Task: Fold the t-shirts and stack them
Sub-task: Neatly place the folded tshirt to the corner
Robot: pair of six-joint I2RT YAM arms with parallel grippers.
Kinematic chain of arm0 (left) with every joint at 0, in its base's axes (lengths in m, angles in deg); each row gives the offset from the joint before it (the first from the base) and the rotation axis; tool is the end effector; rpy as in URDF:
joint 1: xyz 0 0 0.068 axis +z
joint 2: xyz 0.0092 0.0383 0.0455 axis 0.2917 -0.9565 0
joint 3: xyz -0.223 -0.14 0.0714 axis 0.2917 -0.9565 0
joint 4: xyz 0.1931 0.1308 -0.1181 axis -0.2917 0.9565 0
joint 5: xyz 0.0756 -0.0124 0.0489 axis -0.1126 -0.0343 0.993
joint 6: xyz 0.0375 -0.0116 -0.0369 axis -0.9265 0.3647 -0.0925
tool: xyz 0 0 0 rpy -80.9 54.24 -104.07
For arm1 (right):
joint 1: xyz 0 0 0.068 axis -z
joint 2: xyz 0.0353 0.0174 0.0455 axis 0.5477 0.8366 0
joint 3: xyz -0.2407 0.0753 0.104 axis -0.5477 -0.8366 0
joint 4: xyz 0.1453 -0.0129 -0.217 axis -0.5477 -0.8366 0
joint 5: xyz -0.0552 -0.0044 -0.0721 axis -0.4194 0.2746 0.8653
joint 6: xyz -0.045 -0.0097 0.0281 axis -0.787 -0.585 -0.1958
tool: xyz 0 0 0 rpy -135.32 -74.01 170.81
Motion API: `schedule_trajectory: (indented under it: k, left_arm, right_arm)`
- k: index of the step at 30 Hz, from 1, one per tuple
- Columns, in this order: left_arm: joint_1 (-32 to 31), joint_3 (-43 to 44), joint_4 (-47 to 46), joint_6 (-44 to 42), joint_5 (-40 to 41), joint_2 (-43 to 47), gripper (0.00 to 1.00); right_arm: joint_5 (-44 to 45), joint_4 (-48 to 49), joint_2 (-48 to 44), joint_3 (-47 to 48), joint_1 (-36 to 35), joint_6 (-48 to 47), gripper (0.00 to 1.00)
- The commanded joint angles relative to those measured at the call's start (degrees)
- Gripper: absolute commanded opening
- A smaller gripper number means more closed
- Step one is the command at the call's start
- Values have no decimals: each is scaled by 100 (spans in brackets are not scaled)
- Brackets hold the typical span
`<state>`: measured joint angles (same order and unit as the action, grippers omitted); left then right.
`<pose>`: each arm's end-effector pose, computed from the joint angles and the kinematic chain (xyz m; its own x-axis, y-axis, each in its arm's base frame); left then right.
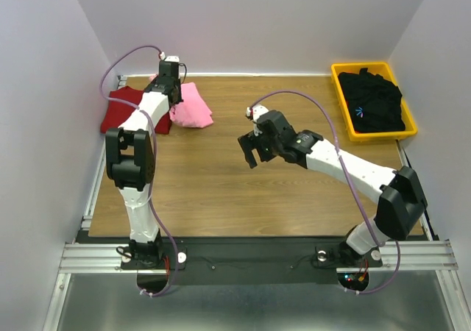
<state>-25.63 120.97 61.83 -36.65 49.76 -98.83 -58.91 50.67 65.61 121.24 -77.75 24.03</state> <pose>0.4675 -0.0642 0.2691 -0.5357 0.0305 -0.8439 -0.0458 0.9968 0.0650 0.2497 0.2386 0.2857 -0.5672 -0.3804 -0.7305 -0.5537 0.8327 -0.0036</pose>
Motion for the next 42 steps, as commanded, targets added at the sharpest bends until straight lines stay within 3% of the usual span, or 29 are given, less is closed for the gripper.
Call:
schedule_trajectory:
  k: [1, 11, 19, 25, 29, 42]
  left_arm:
    - [49, 791, 594, -1332, 932, -184, 0]
    - [286, 1144, 524, -3002, 730, -158, 0]
    - [664, 2032, 1156, -3275, 247, -255, 0]
    - [1032, 2069, 1236, -3083, -131, -343, 0]
    - [1200, 1928, 1237, -3047, 176, -466, 0]
    - [1587, 1216, -29, -3363, 422, -694, 0]
  right_arm:
    - [157, -443, -259, -209, 15, 108, 98]
    - [183, -619, 171, 133, 15, -23, 98]
    - [210, -742, 487, 441, 15, -129, 98]
    - [262, -795, 689, 634, 15, -155, 98]
    - [297, -856, 707, 634, 23, -173, 98]
    - [456, -1058, 760, 687, 15, -217, 98]
